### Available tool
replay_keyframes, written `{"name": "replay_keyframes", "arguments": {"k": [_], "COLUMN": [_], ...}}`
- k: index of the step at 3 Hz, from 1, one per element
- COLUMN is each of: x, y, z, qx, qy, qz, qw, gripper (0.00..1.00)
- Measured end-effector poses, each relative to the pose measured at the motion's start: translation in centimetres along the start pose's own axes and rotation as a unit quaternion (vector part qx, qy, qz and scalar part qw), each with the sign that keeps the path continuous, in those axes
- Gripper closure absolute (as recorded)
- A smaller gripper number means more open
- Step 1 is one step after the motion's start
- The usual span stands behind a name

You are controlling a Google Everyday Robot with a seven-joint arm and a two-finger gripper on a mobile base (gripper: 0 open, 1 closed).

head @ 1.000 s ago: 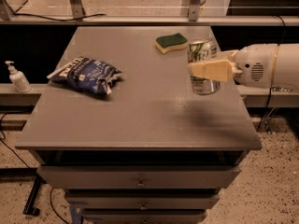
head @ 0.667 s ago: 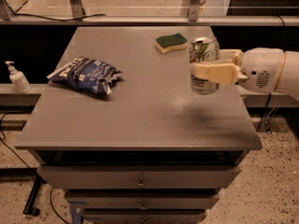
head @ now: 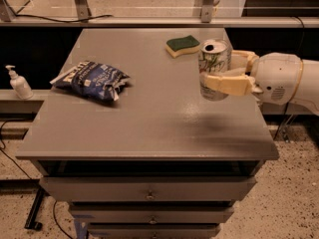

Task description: Place 7up can upright

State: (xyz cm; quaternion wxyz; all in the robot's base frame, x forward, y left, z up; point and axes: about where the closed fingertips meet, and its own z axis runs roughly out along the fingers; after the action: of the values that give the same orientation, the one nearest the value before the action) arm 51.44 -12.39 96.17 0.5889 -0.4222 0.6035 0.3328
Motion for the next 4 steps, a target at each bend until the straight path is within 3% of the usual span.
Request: {"name": "replay_keyframes", "arguments": {"k": [2, 4], "x": [2.2, 4.5], "y": [0.7, 1.8], "z": [-0.2, -1.0], "qx": [-0.007, -0.049], "qy": [-0.050, -0.079], "qz": [0.028, 0.009], "qw": [0.9983, 0.9956], "gripper": [1.00, 1.00]}}
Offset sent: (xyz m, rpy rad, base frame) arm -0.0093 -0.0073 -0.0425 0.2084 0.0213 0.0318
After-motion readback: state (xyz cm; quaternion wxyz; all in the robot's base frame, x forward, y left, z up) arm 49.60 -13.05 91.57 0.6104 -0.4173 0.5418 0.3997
